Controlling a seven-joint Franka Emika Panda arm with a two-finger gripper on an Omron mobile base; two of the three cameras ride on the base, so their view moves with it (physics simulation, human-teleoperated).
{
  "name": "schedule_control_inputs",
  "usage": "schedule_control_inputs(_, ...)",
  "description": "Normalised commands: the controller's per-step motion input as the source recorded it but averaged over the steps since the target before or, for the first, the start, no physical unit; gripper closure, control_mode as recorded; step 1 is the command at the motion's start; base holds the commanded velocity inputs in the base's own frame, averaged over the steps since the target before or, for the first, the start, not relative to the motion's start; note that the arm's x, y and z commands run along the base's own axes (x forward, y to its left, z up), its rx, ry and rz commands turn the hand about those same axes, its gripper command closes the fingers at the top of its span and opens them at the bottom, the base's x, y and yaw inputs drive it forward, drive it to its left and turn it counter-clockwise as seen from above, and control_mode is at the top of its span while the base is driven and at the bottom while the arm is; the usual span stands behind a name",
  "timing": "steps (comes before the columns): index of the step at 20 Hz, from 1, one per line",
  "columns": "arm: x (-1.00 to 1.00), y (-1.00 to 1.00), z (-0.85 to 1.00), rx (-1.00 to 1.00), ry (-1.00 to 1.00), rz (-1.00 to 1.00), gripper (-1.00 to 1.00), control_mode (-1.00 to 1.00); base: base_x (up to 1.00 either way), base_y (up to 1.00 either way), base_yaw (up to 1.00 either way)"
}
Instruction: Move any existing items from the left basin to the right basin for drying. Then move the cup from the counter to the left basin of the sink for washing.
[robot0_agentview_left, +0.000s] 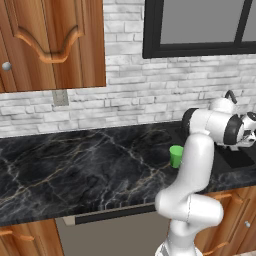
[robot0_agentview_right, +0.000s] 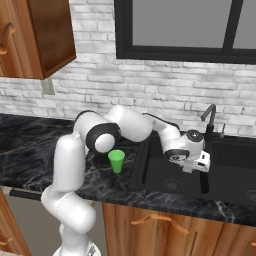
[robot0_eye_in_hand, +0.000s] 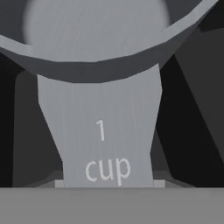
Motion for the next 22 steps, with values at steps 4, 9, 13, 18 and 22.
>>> schedule_control_inputs(4, -0.13, -0.18, 0.69, 0.0, -0.01, -0.07, 1.0, -1.0, 0.0, 0.0, 0.0)
schedule_control_inputs(9, -0.01, -0.29, 0.41, 0.0, 0.0, -0.11, 1.0, -1.0, 0.0, 0.0, 0.0)
schedule_control_inputs(13, 0.0, -0.38, 0.15, 0.0, 0.02, -0.14, 1.0, -1.0, 0.0, 0.0, 0.0)
schedule_control_inputs(18, 0.0, -0.45, 0.04, 0.0, 0.02, -0.11, 1.0, -1.0, 0.0, 0.0, 0.0)
schedule_control_inputs(22, 0.0, -0.47, 0.04, 0.01, 0.0, -0.05, 1.0, -1.0, 0.0, 0.0, 0.0)
